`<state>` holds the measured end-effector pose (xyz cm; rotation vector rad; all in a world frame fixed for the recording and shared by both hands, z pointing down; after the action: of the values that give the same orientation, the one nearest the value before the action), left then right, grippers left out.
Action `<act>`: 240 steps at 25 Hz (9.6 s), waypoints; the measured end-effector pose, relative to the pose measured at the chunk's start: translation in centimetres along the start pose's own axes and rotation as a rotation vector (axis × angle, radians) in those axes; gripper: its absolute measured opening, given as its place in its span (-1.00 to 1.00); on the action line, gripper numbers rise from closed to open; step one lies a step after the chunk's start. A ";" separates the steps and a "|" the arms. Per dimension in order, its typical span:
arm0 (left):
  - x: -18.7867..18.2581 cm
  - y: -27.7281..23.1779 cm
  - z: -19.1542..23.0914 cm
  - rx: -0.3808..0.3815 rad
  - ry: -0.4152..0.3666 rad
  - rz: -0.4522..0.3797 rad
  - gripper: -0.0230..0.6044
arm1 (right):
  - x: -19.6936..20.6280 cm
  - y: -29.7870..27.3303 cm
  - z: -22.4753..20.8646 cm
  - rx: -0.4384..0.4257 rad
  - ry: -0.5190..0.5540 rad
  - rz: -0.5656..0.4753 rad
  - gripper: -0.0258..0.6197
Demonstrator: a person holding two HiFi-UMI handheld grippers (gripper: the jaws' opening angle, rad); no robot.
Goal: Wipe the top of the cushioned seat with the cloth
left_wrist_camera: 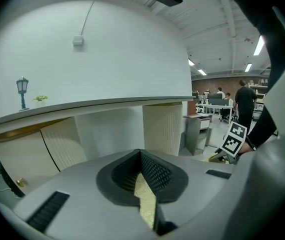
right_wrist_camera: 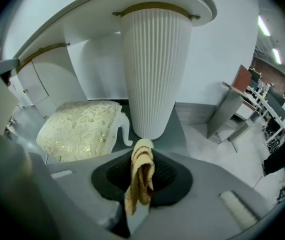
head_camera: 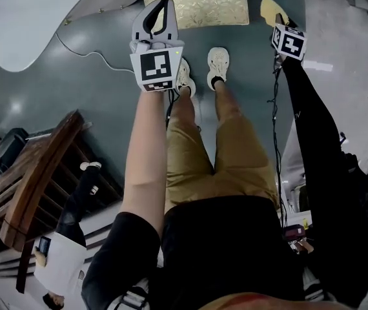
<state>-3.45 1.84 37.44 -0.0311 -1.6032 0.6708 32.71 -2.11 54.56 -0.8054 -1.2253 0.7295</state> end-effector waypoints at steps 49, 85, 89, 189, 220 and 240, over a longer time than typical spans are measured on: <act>1.4 0.7 10.9 0.038 0.034 0.013 -0.91 | -12.7 -4.4 20.6 -0.196 -0.185 0.020 -0.74; 0.1 -0.3 7.3 0.075 0.037 0.012 -0.91 | -11.4 1.7 10.9 -0.052 -0.200 -0.119 -0.74; 0.8 1.4 8.7 0.055 0.048 0.014 -0.91 | -12.4 3.2 17.5 -0.218 -0.197 -0.158 -0.74; 1.7 2.2 5.7 0.033 0.057 -0.002 -0.91 | -4.3 -1.9 9.9 -0.078 -0.157 0.113 -0.74; 2.7 6.9 7.1 -0.011 0.046 -0.023 -0.91 | -3.9 6.4 14.3 -0.123 -0.136 -0.102 -0.74; 6.8 12.0 12.6 -0.047 0.082 0.003 -0.91 | -2.3 5.0 36.0 -0.408 -0.092 0.077 -0.74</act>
<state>-20.46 9.44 38.50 -0.0946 -1.5404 0.6262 -3.31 3.48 54.37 -1.1688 -1.4567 0.5895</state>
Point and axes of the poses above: the fingertips, and each gripper's own axes: y backward along the fingers, z to its left, x out of its underside, the point moved 9 cm from there along y, backward along the fingers, and after that the axes turned 8 degrees about x, right-handed, at the moved point
